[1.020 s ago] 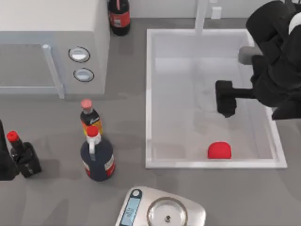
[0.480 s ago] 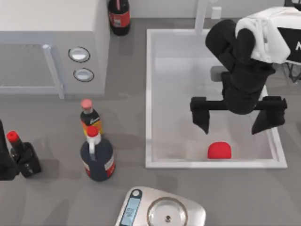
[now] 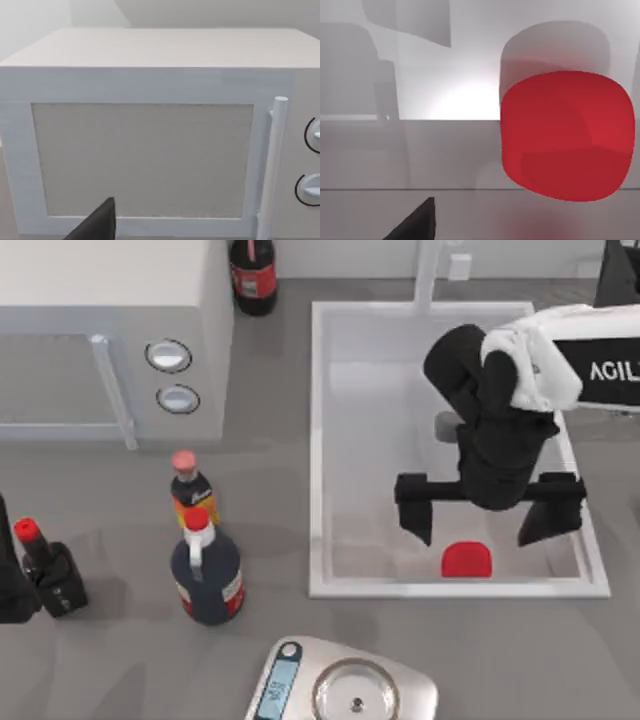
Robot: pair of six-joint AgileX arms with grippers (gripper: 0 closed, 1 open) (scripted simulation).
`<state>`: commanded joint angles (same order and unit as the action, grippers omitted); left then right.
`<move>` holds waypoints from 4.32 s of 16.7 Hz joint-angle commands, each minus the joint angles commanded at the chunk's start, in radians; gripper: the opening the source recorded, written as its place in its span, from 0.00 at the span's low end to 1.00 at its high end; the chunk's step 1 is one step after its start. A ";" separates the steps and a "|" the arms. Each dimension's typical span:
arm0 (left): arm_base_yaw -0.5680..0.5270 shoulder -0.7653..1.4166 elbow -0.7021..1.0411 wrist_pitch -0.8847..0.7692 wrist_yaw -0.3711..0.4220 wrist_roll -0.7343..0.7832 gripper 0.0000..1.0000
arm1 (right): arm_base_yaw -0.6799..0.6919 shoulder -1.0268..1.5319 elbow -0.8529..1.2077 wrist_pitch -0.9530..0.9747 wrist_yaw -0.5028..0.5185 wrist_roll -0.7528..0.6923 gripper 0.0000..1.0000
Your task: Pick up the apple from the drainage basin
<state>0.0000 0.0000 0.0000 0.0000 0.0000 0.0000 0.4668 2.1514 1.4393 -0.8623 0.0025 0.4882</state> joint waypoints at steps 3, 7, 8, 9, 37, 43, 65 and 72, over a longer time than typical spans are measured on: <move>0.000 0.000 0.000 0.000 0.000 0.000 1.00 | 0.002 0.095 -0.056 0.165 0.001 0.002 1.00; 0.000 0.000 0.000 0.000 0.000 0.000 1.00 | 0.004 0.193 -0.116 0.319 0.002 0.004 1.00; 0.000 0.000 0.000 0.000 0.000 0.000 1.00 | 0.004 0.204 -0.123 0.331 0.002 0.004 1.00; 0.000 0.000 0.000 0.000 0.000 0.000 1.00 | 0.004 0.206 -0.124 0.334 0.002 0.004 1.00; 0.000 0.000 0.000 0.000 0.000 0.000 1.00 | 0.003 0.128 -0.071 0.254 0.025 -0.007 0.00; 0.000 0.000 0.000 0.000 0.000 0.000 1.00 | 0.005 0.048 0.181 -0.098 0.024 -0.006 0.00; 0.000 0.000 0.000 0.000 0.000 0.000 1.00 | -0.250 -0.337 0.233 -0.547 0.010 -0.264 0.00; 0.000 0.000 0.000 0.000 0.000 0.000 1.00 | -0.519 -0.561 -0.069 -0.489 -0.002 -0.530 0.00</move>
<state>0.0000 0.0000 0.0000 0.0000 0.0000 0.0000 -0.0521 1.5905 1.3701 -1.3509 0.0002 -0.0418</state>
